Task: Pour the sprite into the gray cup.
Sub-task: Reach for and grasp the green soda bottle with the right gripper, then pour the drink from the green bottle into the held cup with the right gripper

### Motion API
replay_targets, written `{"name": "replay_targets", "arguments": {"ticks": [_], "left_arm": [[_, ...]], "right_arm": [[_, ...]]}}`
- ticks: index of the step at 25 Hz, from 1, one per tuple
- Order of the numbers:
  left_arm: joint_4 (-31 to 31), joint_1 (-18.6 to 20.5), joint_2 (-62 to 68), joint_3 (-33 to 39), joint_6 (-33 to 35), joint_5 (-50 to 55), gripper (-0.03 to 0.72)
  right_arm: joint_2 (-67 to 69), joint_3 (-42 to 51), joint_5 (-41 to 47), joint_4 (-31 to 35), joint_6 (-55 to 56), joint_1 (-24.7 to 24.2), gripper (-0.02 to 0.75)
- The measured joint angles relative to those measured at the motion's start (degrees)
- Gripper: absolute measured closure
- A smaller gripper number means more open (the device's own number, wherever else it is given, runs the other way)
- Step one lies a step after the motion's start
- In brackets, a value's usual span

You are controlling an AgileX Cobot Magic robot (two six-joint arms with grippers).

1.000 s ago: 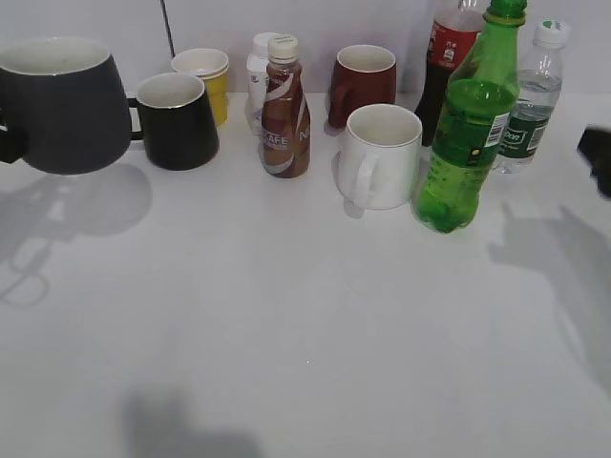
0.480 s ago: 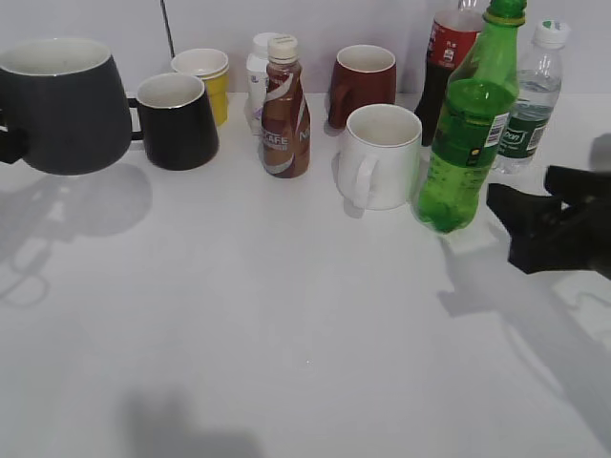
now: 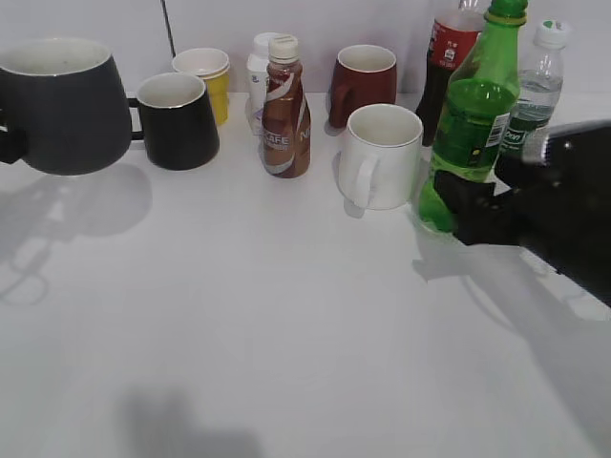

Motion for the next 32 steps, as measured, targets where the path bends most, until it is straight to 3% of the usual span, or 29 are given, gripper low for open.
{"name": "replay_targets", "arguments": {"ticks": [10, 12, 14, 18, 22, 26, 32], "left_arm": [[3.2, 0.0, 0.0, 0.0, -0.3, 0.0, 0.645], [3.3, 0.0, 0.0, 0.0, -0.3, 0.0, 0.645], [3.6, 0.0, -0.3, 0.0, -0.3, 0.4, 0.645], [4.1, -2.3, -2.9, 0.0, -0.4, 4.3, 0.645], [4.2, -9.6, -6.2, 0.0, -0.4, 8.2, 0.645], [3.5, -19.6, -8.0, 0.0, -0.4, 10.6, 0.645], [-0.7, -31.2, -8.1, 0.0, -0.4, 11.9, 0.645]], "right_arm": [[2.8, -9.8, 0.1, -0.1, 2.8, 0.0, 0.115], [2.8, -10.6, 1.1, -0.3, 3.0, 0.1, 0.167], [2.8, -10.8, 1.4, -0.4, 3.0, 0.1, 0.298], [0.3, -10.8, 4.9, -5.1, 2.5, 0.1, 0.311], [-9.0, -10.9, 17.3, -11.0, -1.9, 1.7, 0.311], [-18.3, -13.2, 33.6, -11.4, -13.1, 5.9, 0.311], [-22.9, -18.0, 45.7, -11.5, -28.2, 12.6, 0.311]]}}
